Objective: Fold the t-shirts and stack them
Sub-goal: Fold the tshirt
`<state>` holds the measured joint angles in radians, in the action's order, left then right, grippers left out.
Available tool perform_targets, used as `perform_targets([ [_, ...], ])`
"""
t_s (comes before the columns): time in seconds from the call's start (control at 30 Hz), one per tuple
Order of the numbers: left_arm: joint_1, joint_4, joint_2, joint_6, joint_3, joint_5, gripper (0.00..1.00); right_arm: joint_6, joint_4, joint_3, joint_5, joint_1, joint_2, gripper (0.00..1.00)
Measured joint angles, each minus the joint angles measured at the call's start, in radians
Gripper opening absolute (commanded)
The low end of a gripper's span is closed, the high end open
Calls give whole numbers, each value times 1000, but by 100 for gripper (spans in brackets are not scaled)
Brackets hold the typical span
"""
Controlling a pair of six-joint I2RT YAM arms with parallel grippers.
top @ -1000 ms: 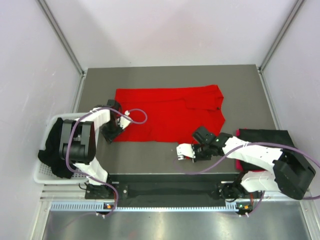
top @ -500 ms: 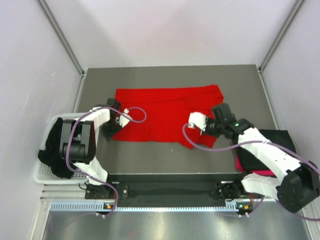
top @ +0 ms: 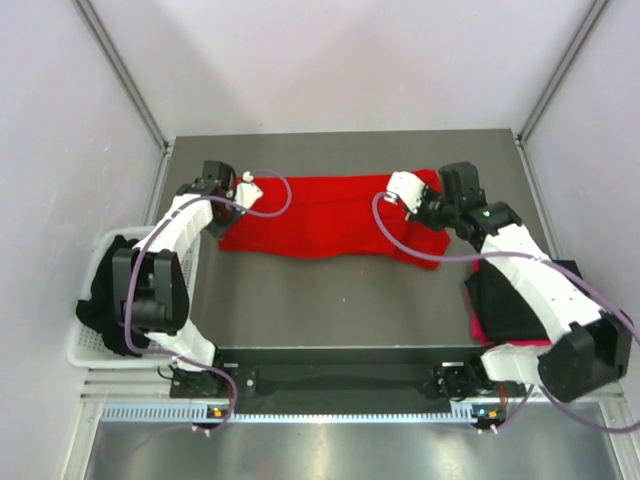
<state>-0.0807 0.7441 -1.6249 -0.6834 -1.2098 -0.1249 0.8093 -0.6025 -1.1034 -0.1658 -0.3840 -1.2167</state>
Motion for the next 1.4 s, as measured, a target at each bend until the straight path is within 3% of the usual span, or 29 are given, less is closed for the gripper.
perform_targets([
  [0.6,0,-35,-379,11,-359,-20,0,-82,113,-341,14,112,-496,4],
  [0.93,0,-42,-431,11,-424,-50,0,-100,131,-484,18,125,-671,4],
  [1.4,0,-42,-464,26,-439,-83,0,-132,145,-627,33,139,-791,4],
])
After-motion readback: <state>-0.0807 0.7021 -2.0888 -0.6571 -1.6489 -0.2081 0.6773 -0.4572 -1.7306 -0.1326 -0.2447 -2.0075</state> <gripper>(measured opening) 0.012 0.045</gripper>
